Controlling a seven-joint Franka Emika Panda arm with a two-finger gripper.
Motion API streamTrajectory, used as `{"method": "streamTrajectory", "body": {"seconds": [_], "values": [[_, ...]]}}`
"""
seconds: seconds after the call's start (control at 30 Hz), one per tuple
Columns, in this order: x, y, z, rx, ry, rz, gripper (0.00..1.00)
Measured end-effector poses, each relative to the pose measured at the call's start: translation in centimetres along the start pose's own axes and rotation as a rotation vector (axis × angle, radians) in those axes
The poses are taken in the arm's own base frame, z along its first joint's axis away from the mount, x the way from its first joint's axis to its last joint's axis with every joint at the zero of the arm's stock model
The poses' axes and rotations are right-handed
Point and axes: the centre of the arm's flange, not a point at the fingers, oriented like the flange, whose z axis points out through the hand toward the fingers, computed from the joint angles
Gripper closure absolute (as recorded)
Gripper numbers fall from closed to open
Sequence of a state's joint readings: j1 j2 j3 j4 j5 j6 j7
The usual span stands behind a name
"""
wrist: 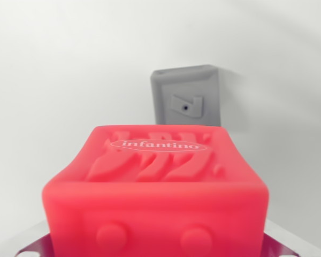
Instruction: Destack cube
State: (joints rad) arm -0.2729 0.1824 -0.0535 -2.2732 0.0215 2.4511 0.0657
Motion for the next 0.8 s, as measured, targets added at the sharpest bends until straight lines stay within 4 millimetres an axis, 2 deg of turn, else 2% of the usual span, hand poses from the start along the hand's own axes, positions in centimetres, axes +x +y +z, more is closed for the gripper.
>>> {"method": "streamTrajectory", "body": {"seconds": [0.8], "values": [[-4.6, 0.2, 0.6, -0.001, 0.000, 0.183, 1.00]]}}
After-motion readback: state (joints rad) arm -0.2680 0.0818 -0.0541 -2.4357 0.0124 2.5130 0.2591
